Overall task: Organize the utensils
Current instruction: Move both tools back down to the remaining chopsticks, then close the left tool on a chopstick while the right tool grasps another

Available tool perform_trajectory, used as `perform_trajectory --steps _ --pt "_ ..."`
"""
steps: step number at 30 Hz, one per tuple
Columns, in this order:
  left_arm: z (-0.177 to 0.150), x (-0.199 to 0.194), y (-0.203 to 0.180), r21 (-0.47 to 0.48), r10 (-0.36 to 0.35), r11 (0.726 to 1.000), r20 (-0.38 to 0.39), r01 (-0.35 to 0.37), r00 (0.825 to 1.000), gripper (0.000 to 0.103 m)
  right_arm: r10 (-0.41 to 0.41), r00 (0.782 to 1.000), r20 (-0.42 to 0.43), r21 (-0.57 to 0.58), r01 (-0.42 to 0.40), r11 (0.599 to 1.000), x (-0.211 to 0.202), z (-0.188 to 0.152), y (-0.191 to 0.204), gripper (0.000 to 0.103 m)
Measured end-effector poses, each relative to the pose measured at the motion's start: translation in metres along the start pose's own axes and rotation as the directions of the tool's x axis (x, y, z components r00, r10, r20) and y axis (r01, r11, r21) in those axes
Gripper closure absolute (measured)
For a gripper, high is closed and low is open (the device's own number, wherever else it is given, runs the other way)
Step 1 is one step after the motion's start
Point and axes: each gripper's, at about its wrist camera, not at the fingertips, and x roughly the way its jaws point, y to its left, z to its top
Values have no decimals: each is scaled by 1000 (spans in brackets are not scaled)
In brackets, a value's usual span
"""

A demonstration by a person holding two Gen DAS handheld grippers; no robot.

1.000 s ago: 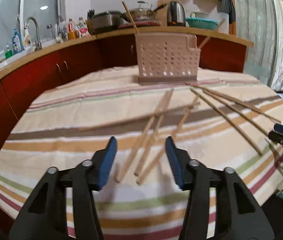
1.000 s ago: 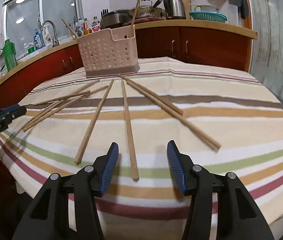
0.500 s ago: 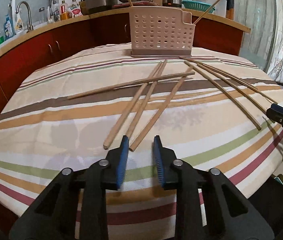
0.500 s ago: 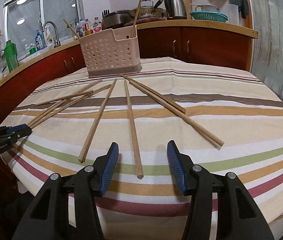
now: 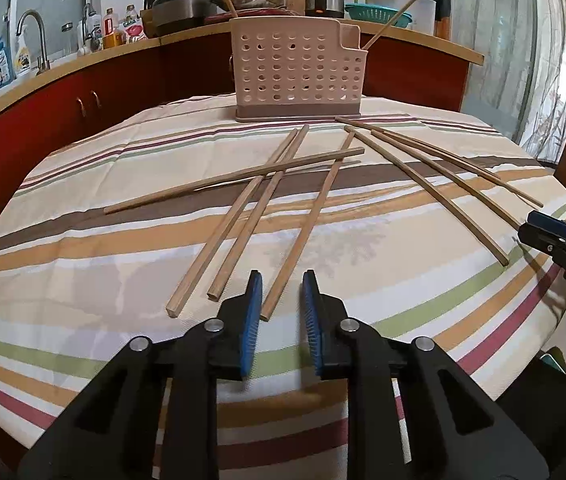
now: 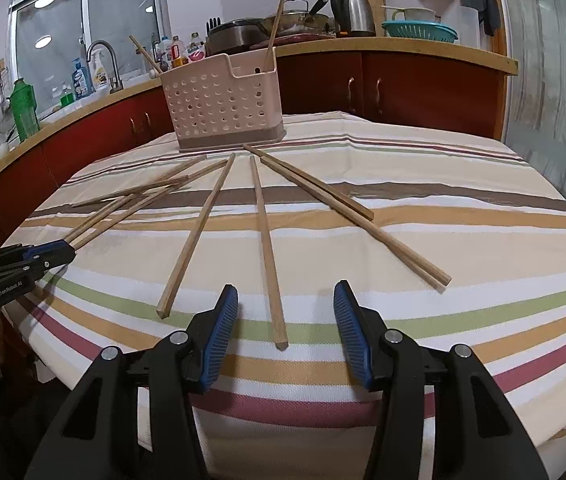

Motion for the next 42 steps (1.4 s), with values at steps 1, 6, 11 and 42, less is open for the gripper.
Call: perform_trajectory --steps 1,6,11,42 --pt "-1 0 0 1 0 1000 3 0 1000 84 1 1000 2 -5 -1 1000 0 0 0 53" --pt "-2 0 -1 8 8 1000 16 -8 1000 84 -2 1000 21 -34 3 999 -3 -5 1 59" --pt "-3 -1 -1 8 10 1000 23 -10 1000 85 6 999 36 -44 -5 999 -8 -10 -3 82" --pt "45 -87 -7 12 27 999 329 -33 944 97 61 971 231 -56 -49 997 -82 52 12 96"
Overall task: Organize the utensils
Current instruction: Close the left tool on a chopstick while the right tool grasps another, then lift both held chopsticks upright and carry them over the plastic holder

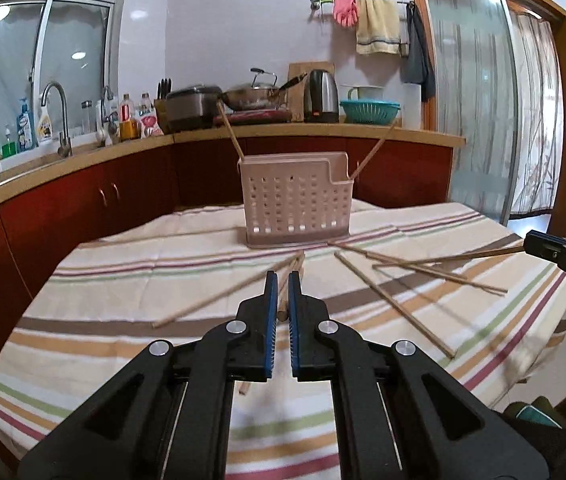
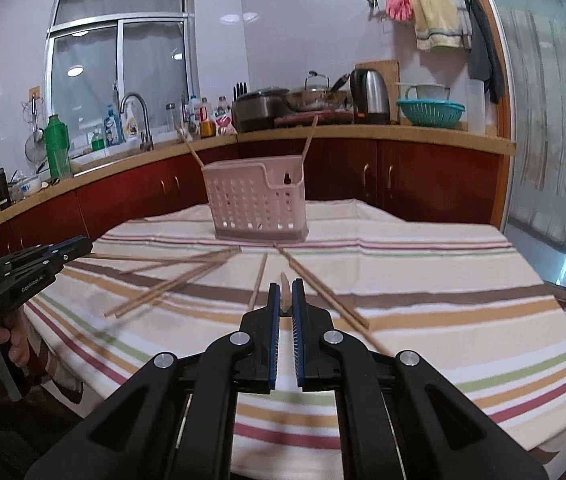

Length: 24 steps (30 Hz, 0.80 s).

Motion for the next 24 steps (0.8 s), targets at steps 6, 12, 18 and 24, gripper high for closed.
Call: perform_trajectory --steps 6,12,18,24 --pt "-4 5 5 -17 0 1000 -17 -1 1000 97 4 1000 -4 0 -4 1000 2 0 2 96" --pt "12 3 4 0 6 1000 37 -6 999 97 10 1000 11 10 -10 1000 2 9 0 96" --pt "38 13 7 13 17 1000 100 -18 995 97 13 999 39 5 -13 1000 9 32 -2 96" --pt "69 33 12 24 25 999 151 -29 988 97 17 998 57 -9 -17 1000 28 61 -5 96"
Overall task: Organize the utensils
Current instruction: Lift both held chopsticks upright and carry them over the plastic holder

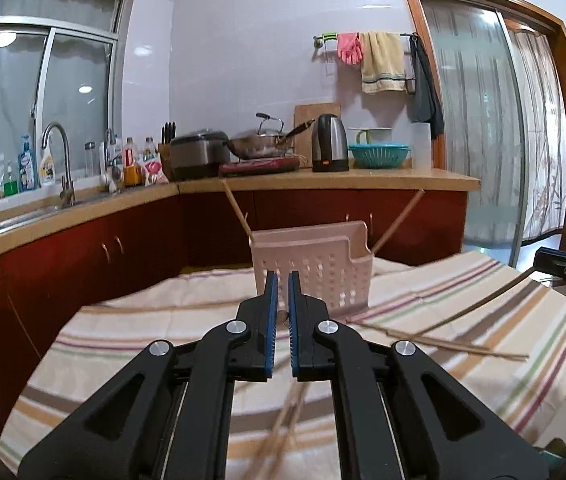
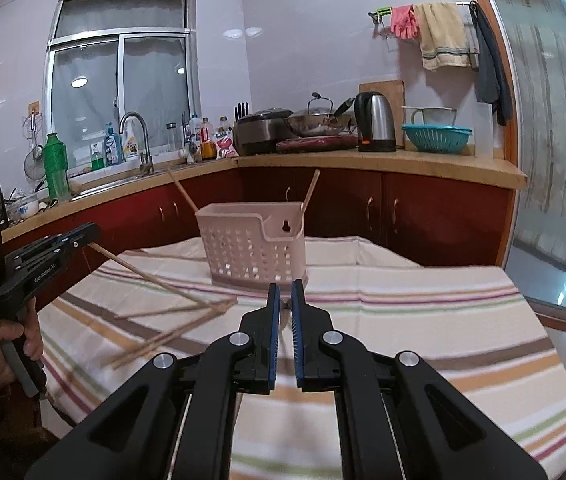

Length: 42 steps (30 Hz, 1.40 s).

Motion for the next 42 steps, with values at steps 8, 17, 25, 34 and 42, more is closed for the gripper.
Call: perform_trajectory --steps 8,17,25,34,42 --pt "28 34 6 -21 -14 1000 41 15 999 97 17 999 28 -20 -16 1000 33 37 -2 96" --pt "48 68 9 -50 -39 998 69 42 997 97 22 999 36 -37 -21 999 64 63 -3 96" --pt "48 86 8 -53 -53 997 61 57 997 95 24 999 39 -33 -23 999 75 69 -4 96" --pt "46 87 5 -45 -53 997 70 57 996 95 24 999 35 -19 -23 1000 89 72 -6 96" --pt "60 88 3 -25 -66 997 80 68 995 97 33 997 70 -13 -32 999 78 79 -6 96"
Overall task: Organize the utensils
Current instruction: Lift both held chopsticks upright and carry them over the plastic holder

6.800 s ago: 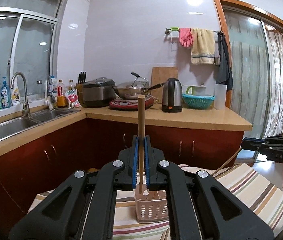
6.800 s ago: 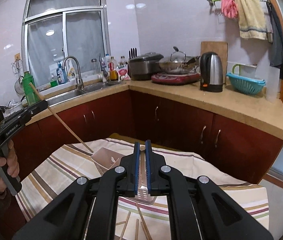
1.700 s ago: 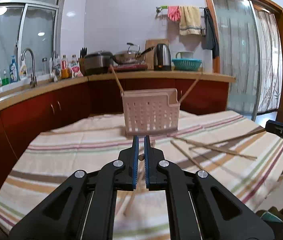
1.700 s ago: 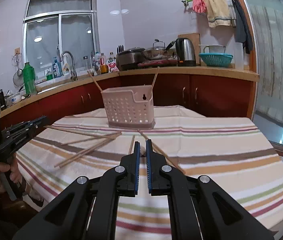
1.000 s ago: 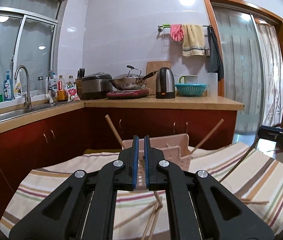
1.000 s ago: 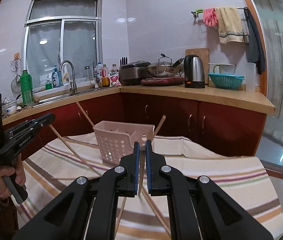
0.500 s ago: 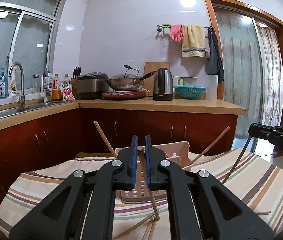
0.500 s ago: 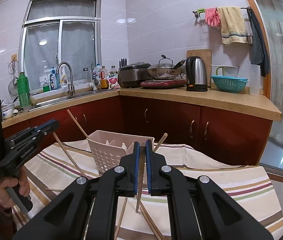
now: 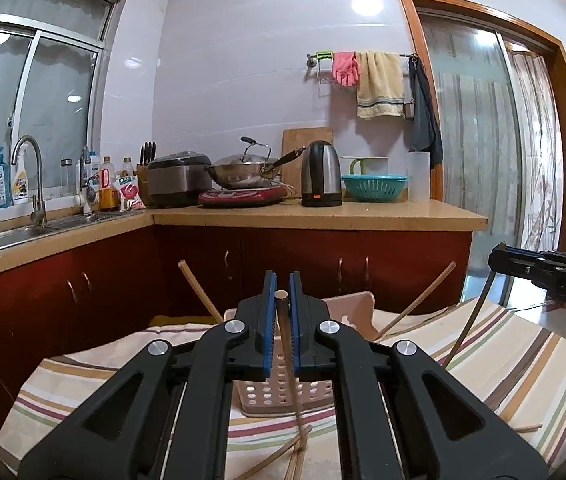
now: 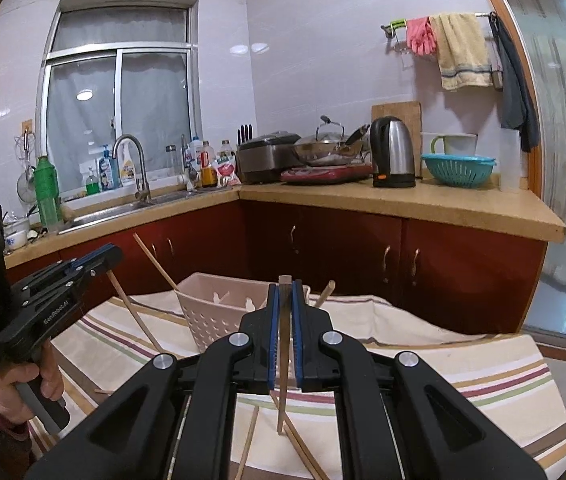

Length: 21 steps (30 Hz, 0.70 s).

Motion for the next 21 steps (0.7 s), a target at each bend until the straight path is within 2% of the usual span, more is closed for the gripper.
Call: perform_trajectory --steps 6,13,21 --pt "25 -10 7 -25 -20 999 25 20 999 97 32 999 42 12 -32 999 -13 19 1 96" --pt "71 -20 16 -37 -40 998 99 44 994 97 65 990 129 -10 -64 998 -28 54 3 96" --pt "115 -9 18 -2 8 1000 222 -8 975 97 69 977 203 -21 -66 998 -17 86 0 96"
